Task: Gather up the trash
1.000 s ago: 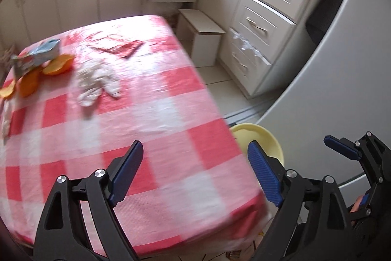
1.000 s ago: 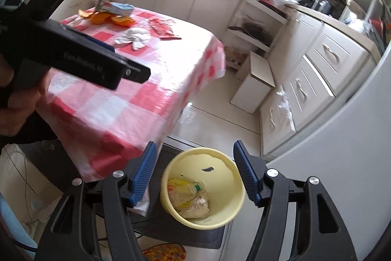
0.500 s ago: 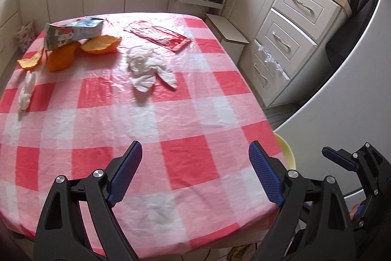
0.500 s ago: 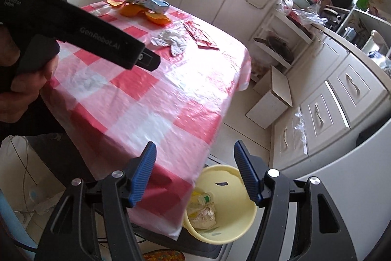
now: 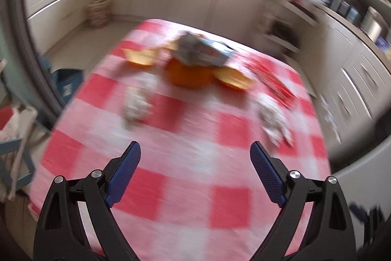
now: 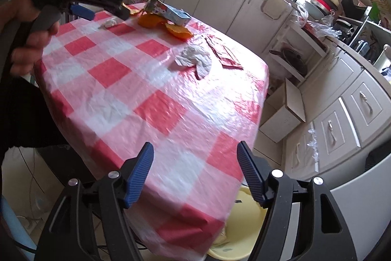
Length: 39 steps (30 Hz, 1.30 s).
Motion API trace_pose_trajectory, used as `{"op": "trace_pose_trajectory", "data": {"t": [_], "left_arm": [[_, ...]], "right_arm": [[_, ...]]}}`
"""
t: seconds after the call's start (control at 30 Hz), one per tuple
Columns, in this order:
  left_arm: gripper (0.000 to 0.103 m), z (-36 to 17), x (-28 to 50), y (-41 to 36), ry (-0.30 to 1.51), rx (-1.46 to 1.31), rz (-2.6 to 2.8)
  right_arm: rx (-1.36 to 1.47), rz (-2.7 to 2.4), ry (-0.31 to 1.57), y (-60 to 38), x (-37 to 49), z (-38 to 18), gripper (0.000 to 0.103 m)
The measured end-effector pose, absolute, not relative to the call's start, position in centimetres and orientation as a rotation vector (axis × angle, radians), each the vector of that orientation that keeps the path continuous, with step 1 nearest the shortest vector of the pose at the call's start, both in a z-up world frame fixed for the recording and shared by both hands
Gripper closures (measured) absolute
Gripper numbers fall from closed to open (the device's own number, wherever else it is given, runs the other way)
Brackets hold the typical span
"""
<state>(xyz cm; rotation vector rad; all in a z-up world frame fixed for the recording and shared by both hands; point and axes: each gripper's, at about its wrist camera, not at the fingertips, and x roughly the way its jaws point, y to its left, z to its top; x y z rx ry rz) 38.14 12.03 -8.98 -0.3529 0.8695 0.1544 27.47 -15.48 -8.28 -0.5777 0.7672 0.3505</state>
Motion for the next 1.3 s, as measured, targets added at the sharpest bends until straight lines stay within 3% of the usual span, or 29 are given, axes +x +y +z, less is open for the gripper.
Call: {"op": "trace_pose_trajectory", "data": {"t": [0.33,0.37,0.5,0.73,1.17,1.23,1.3], "left_arm": [[0.015,-14.0,45.9,16.5,1.018,-0.251,0.306],[0.02,-14.2,46.4,16.3,1.022,-0.238,0.309],[0.084,-13.5,47.1,16.2,1.01,-0.226,0.25],[0.086,-10.0,45.5,16.6,0.915,-0.367,0.095],[0.086,-6.9,43.9,12.7,0.809,-0.313,-0.088],[0.086,-6.6,43.7,12.0,0.796,-0.304,-0.112],[0.086,-6.4,43.6,11.6,0.786,-0.298,-0.13]], "right_arm": [[-0.499,0.335,0.769,-13.3,31.4,-8.3,0.035],[-0.497,0.328,0.768,-13.1,32.0,-8.4,0.035],[-0.478,0.319,0.775,-11.8,34.2,-8.8,0.035],[-0.474,0.332,0.788,-8.4,39.5,-10.1,0.035],[-0.429,0.296,0.833,-5.5,47.5,-12.3,0.035],[-0.398,0.306,0.847,-5.9,48.1,-12.2,0.047],[-0.361,0.321,0.865,-6.2,48.5,-12.3,0.074]]}}
